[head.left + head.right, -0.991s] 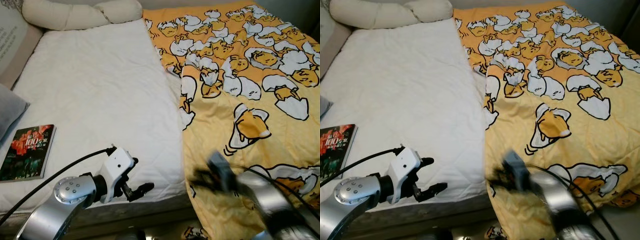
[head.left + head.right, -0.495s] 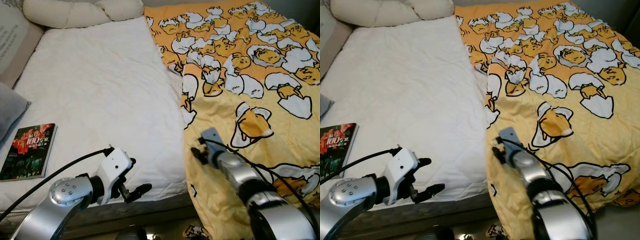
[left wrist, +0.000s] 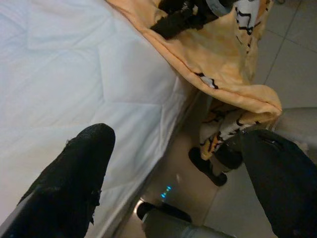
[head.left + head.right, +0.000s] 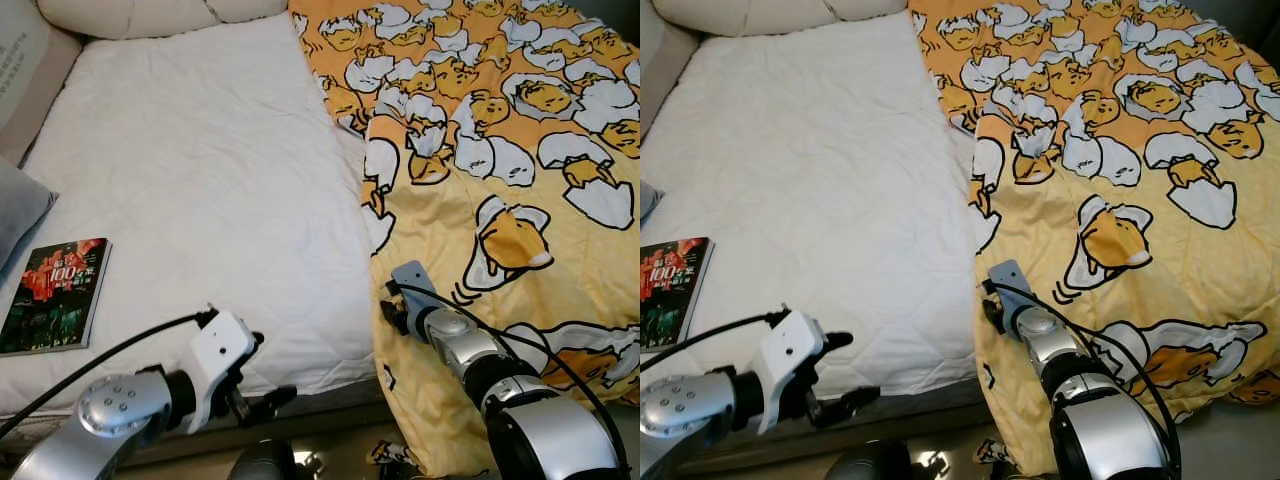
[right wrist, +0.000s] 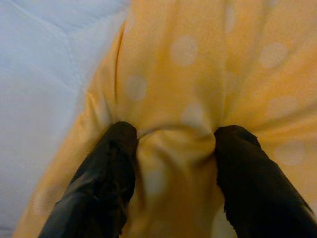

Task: Clean up the room

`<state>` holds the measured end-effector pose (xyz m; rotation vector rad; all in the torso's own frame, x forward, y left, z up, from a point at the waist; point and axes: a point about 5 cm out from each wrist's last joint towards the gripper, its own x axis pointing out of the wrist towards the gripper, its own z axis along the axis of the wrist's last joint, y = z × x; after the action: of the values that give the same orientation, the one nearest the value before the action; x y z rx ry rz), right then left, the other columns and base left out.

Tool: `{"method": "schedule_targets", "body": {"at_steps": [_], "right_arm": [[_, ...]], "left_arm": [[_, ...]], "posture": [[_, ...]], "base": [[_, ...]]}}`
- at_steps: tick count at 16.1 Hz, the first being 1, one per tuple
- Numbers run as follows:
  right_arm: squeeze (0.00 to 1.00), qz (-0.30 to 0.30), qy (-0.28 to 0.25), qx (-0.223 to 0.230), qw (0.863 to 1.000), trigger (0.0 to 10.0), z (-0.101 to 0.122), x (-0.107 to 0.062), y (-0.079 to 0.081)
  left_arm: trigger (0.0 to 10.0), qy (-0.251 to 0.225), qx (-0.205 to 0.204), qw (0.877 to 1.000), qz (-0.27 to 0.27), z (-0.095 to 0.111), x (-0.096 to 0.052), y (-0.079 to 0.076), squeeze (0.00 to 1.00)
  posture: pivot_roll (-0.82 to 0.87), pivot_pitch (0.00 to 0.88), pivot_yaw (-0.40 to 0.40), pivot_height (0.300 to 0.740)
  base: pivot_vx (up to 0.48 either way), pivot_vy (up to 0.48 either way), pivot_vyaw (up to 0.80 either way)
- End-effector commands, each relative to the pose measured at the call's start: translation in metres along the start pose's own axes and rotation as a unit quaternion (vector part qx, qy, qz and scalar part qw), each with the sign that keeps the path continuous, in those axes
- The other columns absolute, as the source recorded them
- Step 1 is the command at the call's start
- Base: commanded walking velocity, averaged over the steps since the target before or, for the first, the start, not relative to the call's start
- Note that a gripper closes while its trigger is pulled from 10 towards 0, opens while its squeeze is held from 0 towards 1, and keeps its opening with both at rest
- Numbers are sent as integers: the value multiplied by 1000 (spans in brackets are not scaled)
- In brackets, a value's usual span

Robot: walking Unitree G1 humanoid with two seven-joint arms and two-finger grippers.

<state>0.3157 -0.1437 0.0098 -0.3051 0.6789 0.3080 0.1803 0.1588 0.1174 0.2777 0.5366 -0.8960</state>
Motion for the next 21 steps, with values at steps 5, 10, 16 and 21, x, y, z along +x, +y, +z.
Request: {"method": "schedule_targets", "body": {"at_steps": [5, 10, 16, 21], "right_arm": [[0, -4, 23, 23, 999, 0, -15, -3, -10], [0, 2, 8, 33, 999, 0, -11, -4, -15], [0, 56, -31, 56, 996, 0, 2, -6, -20], [0, 216, -50, 17, 975, 0, -5, -17, -15]], "left_arm": [[10000, 2, 3, 1000, 11, 3, -4, 1, 55], [10000, 1, 3, 1000, 13, 4, -3, 4, 55], [10000, -5, 6, 1000, 17, 7, 1, 9, 55], [10000, -8, 7, 1000, 20, 8, 3, 11, 55]], "posture": [[112, 176, 80, 740], [103, 164, 79, 740], [90, 137, 83, 740], [82, 131, 84, 740]], "base": [[0, 0, 0], [0, 0, 0], [0, 0, 0], [0, 0, 0]]}}
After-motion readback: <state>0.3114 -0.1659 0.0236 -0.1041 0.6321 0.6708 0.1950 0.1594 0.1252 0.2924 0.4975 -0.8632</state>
